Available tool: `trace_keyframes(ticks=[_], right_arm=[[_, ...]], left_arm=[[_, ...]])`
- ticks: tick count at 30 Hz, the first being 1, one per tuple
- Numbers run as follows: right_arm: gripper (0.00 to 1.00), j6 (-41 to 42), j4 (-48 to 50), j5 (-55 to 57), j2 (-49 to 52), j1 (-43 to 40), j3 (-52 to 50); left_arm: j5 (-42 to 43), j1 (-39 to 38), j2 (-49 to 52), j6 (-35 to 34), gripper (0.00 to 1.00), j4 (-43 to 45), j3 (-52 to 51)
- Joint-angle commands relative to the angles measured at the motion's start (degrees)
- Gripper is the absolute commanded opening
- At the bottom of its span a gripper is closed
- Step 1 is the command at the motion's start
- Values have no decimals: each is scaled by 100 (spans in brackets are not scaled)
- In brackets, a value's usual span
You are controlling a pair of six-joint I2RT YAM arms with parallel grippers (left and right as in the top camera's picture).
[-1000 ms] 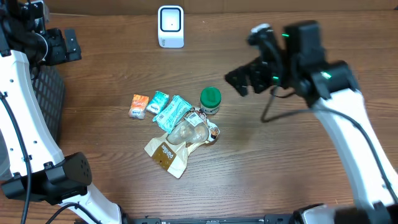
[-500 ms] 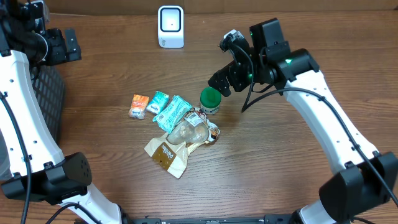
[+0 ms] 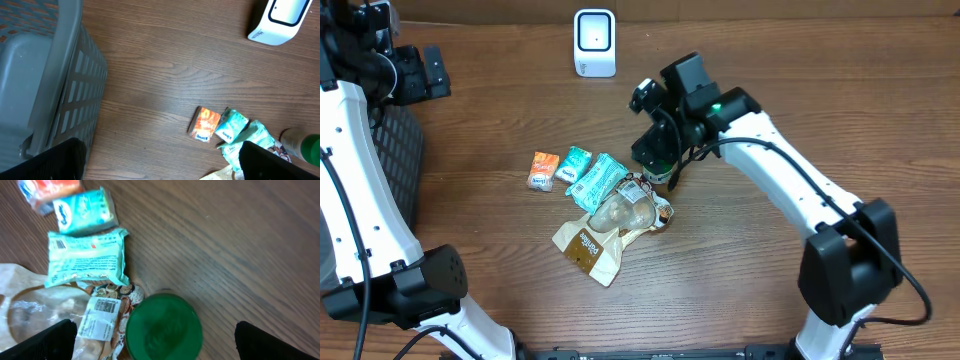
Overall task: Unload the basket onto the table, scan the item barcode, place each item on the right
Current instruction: 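Move the right gripper over the green-lidded jar and lower toward it, then grasp the green-lidded jar with the right gripper and lift it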
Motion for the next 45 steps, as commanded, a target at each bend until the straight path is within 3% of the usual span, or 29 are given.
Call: trace_keyframes(ticks=[1, 8, 16, 36, 45], right_arm=[[100, -68, 17, 195, 289, 0, 155], [100, -24, -59, 168, 570, 0, 151], [88, 0, -175, 87, 586, 0, 140], [83, 2, 116, 87, 758, 0, -2], [67, 76, 129, 90, 776, -7, 0]], left_arm=[[44, 9, -96, 107, 99, 4, 114], [44, 9, -96, 107, 100, 4, 114], [44, 9, -96, 107, 100, 4, 114], [42, 9, -96, 109, 99, 4, 114], [42, 9, -96, 107, 99, 4, 114]])
